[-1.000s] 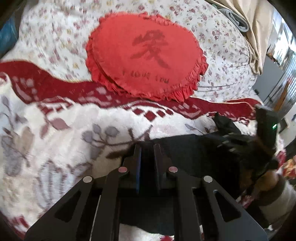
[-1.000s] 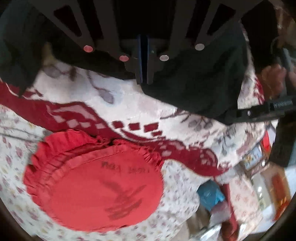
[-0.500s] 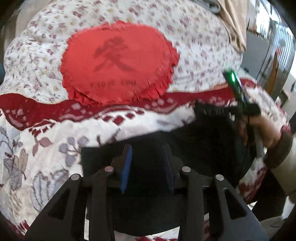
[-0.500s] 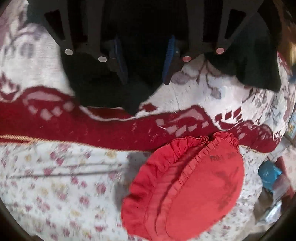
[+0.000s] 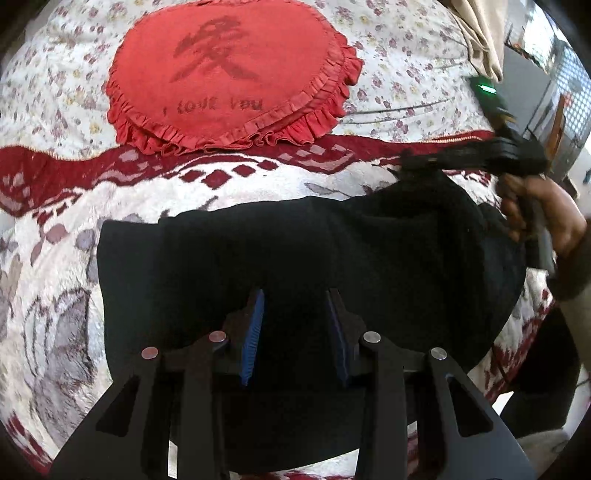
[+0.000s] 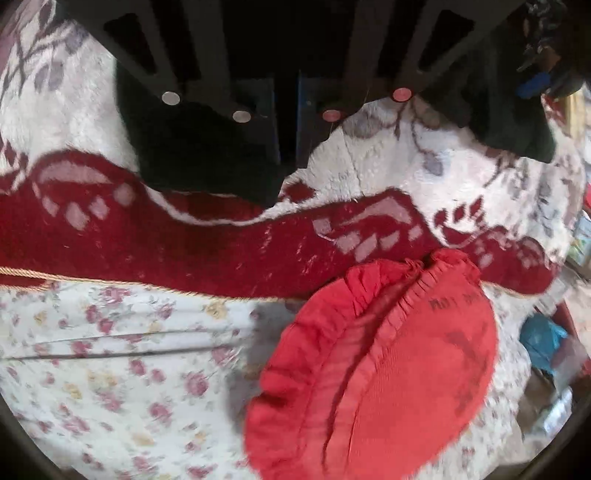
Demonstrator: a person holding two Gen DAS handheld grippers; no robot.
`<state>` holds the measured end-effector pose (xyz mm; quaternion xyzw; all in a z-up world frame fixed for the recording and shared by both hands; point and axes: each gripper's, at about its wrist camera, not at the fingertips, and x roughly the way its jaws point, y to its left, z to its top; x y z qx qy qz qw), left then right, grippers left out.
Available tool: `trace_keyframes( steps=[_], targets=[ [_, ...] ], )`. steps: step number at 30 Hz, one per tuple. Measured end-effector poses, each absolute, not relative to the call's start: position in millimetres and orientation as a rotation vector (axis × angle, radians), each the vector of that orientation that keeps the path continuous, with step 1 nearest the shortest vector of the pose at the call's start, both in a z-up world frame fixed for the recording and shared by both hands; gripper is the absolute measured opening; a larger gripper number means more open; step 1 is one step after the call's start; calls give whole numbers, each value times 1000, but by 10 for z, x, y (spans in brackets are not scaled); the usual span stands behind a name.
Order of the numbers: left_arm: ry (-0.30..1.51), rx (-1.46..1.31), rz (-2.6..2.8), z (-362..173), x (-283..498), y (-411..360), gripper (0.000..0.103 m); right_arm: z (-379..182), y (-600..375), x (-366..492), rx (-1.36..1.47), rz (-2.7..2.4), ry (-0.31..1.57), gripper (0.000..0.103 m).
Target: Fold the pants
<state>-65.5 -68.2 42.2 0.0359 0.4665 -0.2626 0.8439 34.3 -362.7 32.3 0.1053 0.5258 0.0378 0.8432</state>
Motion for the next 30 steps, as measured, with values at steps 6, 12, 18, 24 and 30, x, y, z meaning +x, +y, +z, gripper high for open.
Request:
trace_keyframes(
  steps=[6, 12, 18, 24, 30],
  targets=[
    [968, 47, -527, 456, -654, -689, 33, 930, -4017, -547, 344, 54, 896, 6],
    [994, 23, -507, 386, -609, -726, 37, 1158, -4617, -1676, 468, -71, 826, 6],
    [1007, -18, -497, 425, -595, -685, 37, 1055, -5010, -2319, 496, -221, 873, 5],
    [1008, -22, -498, 462, -638, -712, 37, 878, -4946, -2342, 539, -137, 905, 16],
    [996, -14, -509, 522, -725, -693, 37, 573, -4819, -1977, 614, -166, 887, 54]
  ],
)
